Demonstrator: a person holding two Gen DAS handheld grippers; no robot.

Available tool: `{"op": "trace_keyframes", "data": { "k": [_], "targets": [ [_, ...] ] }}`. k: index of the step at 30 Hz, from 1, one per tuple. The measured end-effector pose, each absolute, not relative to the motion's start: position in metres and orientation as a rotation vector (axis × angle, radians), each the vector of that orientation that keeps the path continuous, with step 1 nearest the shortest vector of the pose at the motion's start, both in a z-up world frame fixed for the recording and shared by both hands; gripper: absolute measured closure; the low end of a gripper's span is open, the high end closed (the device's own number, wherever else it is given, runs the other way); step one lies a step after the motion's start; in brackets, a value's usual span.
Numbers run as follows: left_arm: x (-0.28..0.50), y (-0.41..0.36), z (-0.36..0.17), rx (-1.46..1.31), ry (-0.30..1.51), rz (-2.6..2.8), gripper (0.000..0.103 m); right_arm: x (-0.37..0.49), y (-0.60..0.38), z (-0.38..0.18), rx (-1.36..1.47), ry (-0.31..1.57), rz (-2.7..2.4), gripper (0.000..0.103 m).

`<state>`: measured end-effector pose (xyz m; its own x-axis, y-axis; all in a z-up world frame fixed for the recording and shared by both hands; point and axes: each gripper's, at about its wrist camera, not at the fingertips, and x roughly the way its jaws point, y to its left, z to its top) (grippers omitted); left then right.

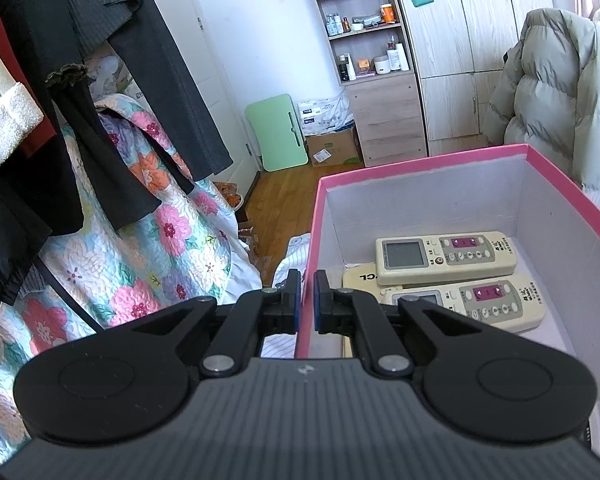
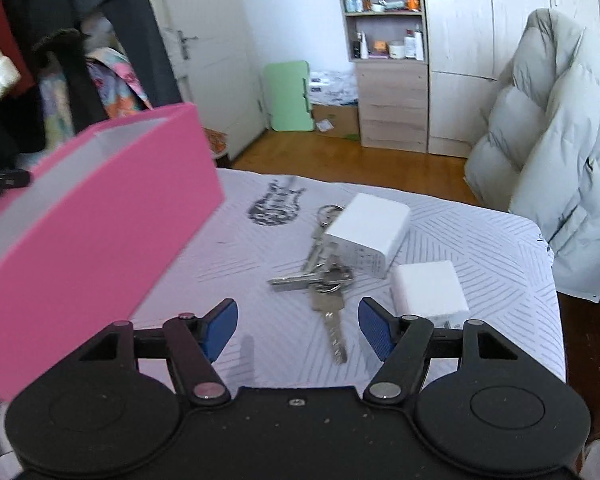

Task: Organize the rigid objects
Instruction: 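Pinch the bunch of keys with the right tool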

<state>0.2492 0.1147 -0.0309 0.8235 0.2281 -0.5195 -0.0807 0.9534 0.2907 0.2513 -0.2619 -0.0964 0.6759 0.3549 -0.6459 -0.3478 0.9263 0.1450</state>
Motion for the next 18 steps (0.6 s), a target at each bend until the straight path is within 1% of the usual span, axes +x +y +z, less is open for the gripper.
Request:
{"op": "trace_keyframes", "data": {
  "k": [4, 6, 8, 9, 10, 11, 12, 14, 16, 18],
  "targets": [
    [0.25, 0.116, -0.03, 0.261, 0.579, 0.179, 0.097, 0.273, -0.253, -0.107, -0.041, 0.742, 0.376, 0.03],
    [0.25, 0.117, -0.03, 0.259, 0.578, 0.179, 0.097, 0.28, -0.249, -0.109, -0.067, 0.709, 0.35, 0.03],
    [0.25, 0.117, -0.03, 0.264, 0.579, 0.18, 0.097, 0.279, -0.244, -0.11, -0.107, 0.681, 0.327, 0.042],
    [0.251, 0.117, -0.03, 0.264, 0.579, 0.18, 0.097, 0.277, -0.242, -0.109, -0.118, 0.672, 0.341, 0.063],
    [0.251, 0.117, -0.03, 0.264, 0.58, 0.18, 0.097, 0.275, -0.241, -0.107, -0.116, 0.673, 0.353, 0.073],
    [0.251, 0.117, -0.03, 0.268, 0.58, 0.183, 0.097, 0.271, -0.24, -0.106, -0.117, 0.675, 0.353, 0.077],
    [0.251, 0.117, -0.03, 0.269, 0.58, 0.183, 0.097, 0.266, -0.24, -0.105, -0.127, 0.675, 0.347, 0.078],
    [0.251, 0.117, -0.03, 0.263, 0.579, 0.181, 0.097, 0.256, -0.24, -0.102, -0.127, 0.668, 0.347, 0.083],
    [0.251, 0.115, -0.03, 0.266, 0.579, 0.182, 0.097, 0.245, -0.243, -0.096, -0.114, 0.638, 0.356, 0.095],
    [0.251, 0.115, -0.03, 0.267, 0.58, 0.184, 0.097, 0.236, -0.244, -0.089, -0.105, 0.624, 0.367, 0.098]
  ]
}}
